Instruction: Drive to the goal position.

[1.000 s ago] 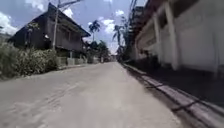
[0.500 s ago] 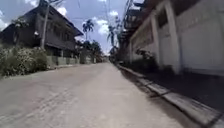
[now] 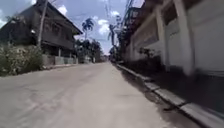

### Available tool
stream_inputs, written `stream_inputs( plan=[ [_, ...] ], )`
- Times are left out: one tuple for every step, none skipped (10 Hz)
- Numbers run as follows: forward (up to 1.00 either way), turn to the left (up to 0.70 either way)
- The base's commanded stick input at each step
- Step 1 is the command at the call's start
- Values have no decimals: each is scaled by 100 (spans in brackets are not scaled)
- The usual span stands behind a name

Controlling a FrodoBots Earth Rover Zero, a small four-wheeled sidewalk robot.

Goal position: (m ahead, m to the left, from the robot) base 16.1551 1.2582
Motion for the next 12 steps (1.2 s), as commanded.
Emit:
stream_inputs(
  plan=[
    [100,4],
    [100,4],
    [100,1],
    [100,0],
    [100,0],
    [100,0],
    [100,0],
    [100,0],
    [100,0],
    [100,0],
    [100,0],
    [100,0]
  ],
)
